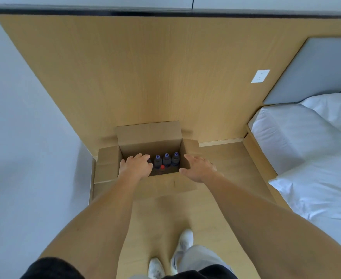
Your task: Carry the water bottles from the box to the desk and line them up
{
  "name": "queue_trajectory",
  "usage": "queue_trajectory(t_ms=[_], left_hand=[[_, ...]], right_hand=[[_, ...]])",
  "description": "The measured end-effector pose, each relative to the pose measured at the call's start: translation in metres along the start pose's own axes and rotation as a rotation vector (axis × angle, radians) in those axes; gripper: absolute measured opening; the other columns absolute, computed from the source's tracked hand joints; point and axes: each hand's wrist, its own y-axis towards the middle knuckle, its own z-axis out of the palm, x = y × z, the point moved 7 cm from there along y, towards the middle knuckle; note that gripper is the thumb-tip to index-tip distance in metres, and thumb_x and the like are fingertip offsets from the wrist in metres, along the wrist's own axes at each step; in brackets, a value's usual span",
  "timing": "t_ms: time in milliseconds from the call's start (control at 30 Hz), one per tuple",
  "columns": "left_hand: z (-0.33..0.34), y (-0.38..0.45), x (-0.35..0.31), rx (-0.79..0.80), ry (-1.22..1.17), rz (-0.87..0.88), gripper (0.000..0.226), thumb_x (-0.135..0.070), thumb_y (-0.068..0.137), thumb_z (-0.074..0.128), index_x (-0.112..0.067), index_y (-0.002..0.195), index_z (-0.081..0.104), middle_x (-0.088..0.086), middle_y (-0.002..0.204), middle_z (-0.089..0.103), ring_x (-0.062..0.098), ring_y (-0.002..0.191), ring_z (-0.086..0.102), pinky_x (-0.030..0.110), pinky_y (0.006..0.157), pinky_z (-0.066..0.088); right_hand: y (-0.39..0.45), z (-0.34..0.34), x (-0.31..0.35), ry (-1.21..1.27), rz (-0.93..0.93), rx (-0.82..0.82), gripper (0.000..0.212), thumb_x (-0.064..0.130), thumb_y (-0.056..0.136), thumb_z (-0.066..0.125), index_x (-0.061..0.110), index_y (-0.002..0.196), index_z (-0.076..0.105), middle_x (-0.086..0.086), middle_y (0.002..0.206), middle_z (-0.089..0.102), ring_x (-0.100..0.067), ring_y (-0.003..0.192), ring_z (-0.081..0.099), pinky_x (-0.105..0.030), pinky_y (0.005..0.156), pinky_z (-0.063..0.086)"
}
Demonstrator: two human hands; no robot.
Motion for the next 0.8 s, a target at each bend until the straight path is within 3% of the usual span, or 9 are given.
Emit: queue_trajectory(t_ms=[467,800], left_hand=[[-0.013,0.137,0.072,0.084,-0.062,-0.162,0.051,-0.04,0.106,0.026,-0.029,0.155,0.032,0.0,0.158,0.038,0.03,0.14,0.039,0.05,0.114,0.03],[0.043,0.224,0.082,0.188,-0.146,-0.239,0.05,-0.038,0.107,0.027,-0.028,0.155,0.033,0.0,0.156,0.04,0.03,0.138,0.042,0.048,0.113,0.033]], right_hand=[[0.195,-0.003,0.08,0.002,-0.155,0.14,0.072,0.06,0.096,0.046,0.034,0.157,0.021,-0.004,0.157,0.038,-0.031,0.142,0.037,-0.049,0.114,0.034],[0.289,0.04,0.052,0.004,-0.076,0.294,0.068,0.06,0.094,0.048,0.033,0.153,0.029,-0.005,0.147,0.047,-0.033,0.133,0.047,-0.046,0.105,0.04]])
